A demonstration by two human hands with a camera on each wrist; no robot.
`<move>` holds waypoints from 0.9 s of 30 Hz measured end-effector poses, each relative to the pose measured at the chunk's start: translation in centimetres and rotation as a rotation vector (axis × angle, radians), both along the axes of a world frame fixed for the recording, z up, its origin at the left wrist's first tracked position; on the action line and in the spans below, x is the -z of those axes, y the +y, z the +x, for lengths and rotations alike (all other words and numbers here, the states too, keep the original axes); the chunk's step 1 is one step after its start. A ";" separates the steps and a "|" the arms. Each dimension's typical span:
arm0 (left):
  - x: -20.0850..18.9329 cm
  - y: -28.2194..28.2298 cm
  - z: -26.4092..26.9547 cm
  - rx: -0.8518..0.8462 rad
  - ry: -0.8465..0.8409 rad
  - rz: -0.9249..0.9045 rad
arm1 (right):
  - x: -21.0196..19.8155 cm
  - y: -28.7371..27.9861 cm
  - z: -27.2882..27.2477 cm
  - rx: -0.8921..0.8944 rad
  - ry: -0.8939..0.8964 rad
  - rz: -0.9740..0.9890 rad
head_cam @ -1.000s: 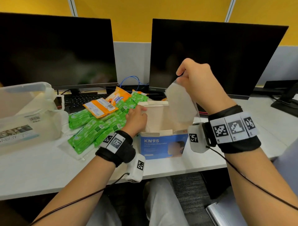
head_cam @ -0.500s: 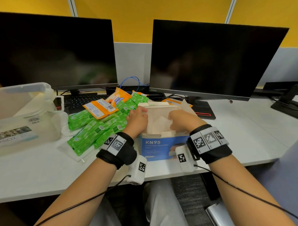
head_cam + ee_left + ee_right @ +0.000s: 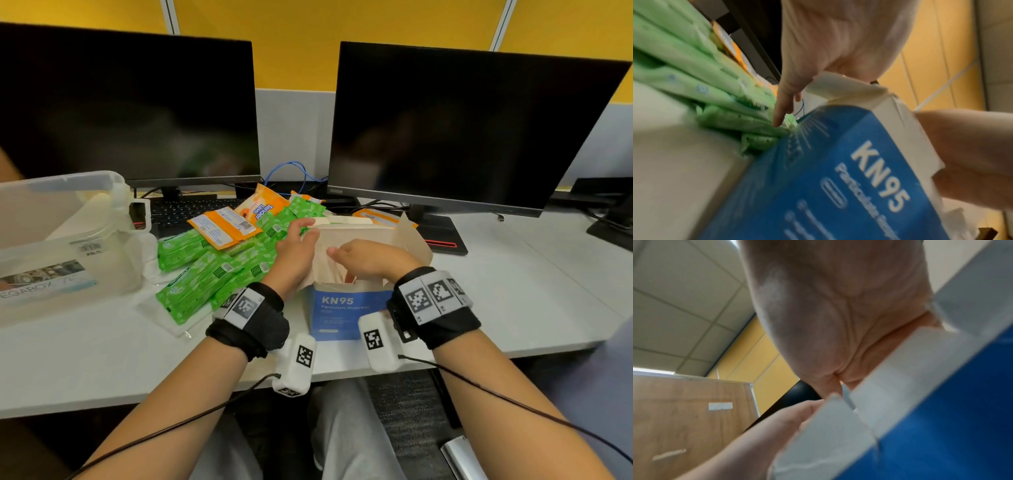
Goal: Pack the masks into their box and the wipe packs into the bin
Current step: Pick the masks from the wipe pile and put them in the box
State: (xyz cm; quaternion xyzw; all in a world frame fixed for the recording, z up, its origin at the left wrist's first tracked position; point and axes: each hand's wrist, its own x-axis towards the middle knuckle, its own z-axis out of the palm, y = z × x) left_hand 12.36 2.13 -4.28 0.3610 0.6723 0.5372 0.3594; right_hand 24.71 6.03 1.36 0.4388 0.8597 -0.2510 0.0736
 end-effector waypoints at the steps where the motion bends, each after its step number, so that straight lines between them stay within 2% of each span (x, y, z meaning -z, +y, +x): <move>1: -0.4 -0.2 -0.2 -0.010 0.043 0.029 | -0.2 0.0 0.0 0.019 0.040 -0.009; 4: -0.7 -0.5 -1.0 -0.023 0.196 0.053 | -1.1 -0.3 -0.6 0.040 0.135 0.017; 7: -1.1 -1.7 -2.3 -0.072 0.242 0.083 | -2.0 -1.4 -2.3 -0.004 0.258 0.199; 9: -1.2 -2.4 -3.9 -0.068 0.282 0.055 | -2.3 -2.2 -3.9 -0.062 0.412 0.296; 12: -0.6 -3.7 -7.2 -0.009 0.462 -0.064 | -2.1 -3.9 -7.1 -0.172 0.562 0.308; 14: 0.9 -4.6 -9.9 0.020 0.571 -0.237 | -1.6 -4.8 -9.1 -0.243 0.547 0.284; 16: 2.7 -5.8 -12.4 -0.019 0.658 -0.491 | -0.4 -5.4 -10.7 -0.306 0.476 0.248; 19: 4.4 -8.5 -15.0 -0.062 0.680 -0.740 | 1.9 -5.9 -12.3 -0.374 0.323 0.204; 22: 5.5 -10.8 -16.5 -0.087 0.631 -0.770 | 4.5 -6.2 -13.2 -0.406 0.219 0.118; 25: 6.5 -11.9 -17.1 -0.130 0.570 -0.723 | 6.6 -6.3 -14.1 -0.404 0.145 0.062; 27: 6.9 -12.2 -16.9 -0.132 0.599 -0.755 | 7.6 -6.2 -14.7 -0.384 0.134 0.045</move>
